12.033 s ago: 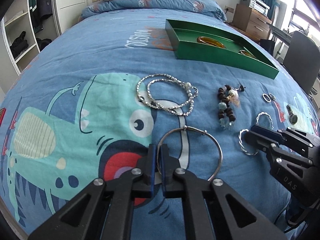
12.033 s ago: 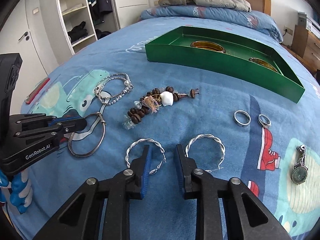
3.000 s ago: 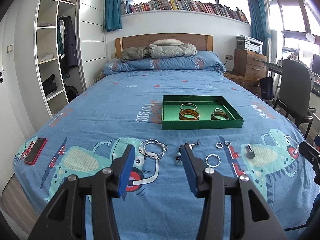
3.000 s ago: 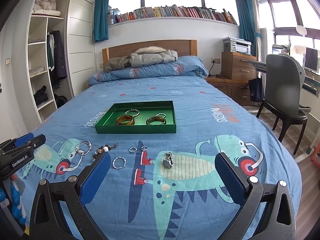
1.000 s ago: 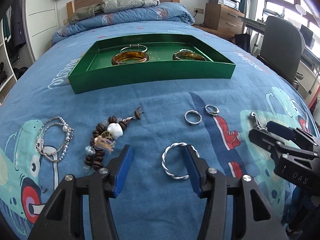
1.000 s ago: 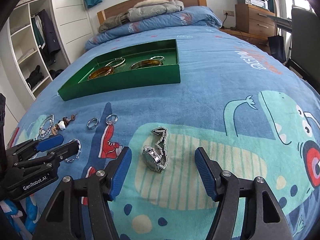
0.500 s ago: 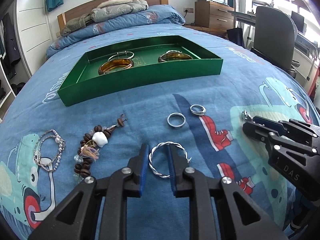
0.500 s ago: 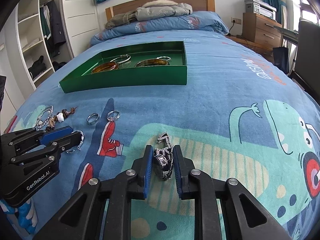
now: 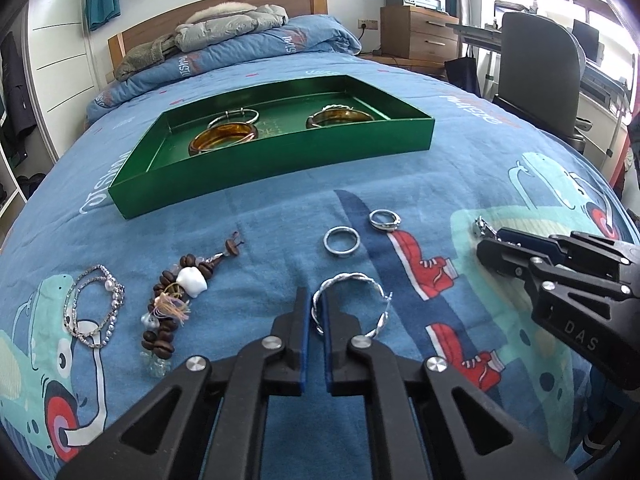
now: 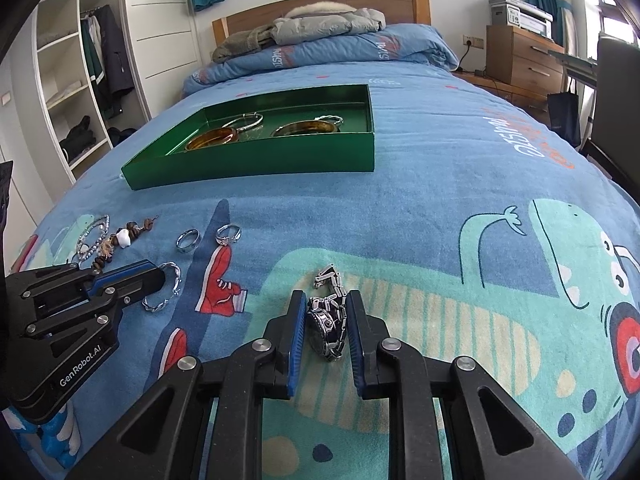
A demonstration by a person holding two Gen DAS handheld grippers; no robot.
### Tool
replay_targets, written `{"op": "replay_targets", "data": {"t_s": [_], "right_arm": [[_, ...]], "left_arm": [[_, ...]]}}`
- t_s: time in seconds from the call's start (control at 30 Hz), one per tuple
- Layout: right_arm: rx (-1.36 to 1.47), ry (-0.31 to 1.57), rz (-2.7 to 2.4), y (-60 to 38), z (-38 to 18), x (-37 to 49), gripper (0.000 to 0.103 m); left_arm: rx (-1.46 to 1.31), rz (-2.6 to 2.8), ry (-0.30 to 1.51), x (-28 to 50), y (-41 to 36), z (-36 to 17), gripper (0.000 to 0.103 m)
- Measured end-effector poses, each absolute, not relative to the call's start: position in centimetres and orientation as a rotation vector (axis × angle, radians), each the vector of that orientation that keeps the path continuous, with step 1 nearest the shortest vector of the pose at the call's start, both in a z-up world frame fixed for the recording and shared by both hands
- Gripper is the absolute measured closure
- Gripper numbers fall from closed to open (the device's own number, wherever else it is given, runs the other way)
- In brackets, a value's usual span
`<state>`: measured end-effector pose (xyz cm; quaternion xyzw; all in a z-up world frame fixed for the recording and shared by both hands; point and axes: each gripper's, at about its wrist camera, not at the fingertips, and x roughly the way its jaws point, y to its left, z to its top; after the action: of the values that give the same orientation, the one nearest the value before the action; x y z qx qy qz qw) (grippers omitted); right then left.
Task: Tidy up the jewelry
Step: 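Grasp the twisted silver hoop with the left tool while the right tool grasps the silver watch, then carry the held hoop and watch over the green tray and lower them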
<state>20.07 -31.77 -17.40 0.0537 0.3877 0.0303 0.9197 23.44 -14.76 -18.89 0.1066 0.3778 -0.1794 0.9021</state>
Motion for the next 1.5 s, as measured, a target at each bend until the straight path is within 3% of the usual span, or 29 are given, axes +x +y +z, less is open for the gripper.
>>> {"op": "replay_targets", "data": {"t_s": [0.87, 1.2, 1.5], "right_arm": [[0.132, 0.700, 0.087, -32.1, -12.7, 20.3, 0.083], [0.081, 0.622, 0.155, -31.2, -7.9, 27.8, 0.083], [0.122, 0.647, 0.167, -31.0, -9.0, 39.3, 0.083]], "left_arm": [[0.075, -0.425, 0.725, 23.8, -11.4, -11.3, 0.099], [0.051, -0.315, 0.693, 33.1, -8.5, -8.9, 0.099], [0.052, -0.235, 0.682, 44.0, -7.8, -9.1, 0.099]]}}
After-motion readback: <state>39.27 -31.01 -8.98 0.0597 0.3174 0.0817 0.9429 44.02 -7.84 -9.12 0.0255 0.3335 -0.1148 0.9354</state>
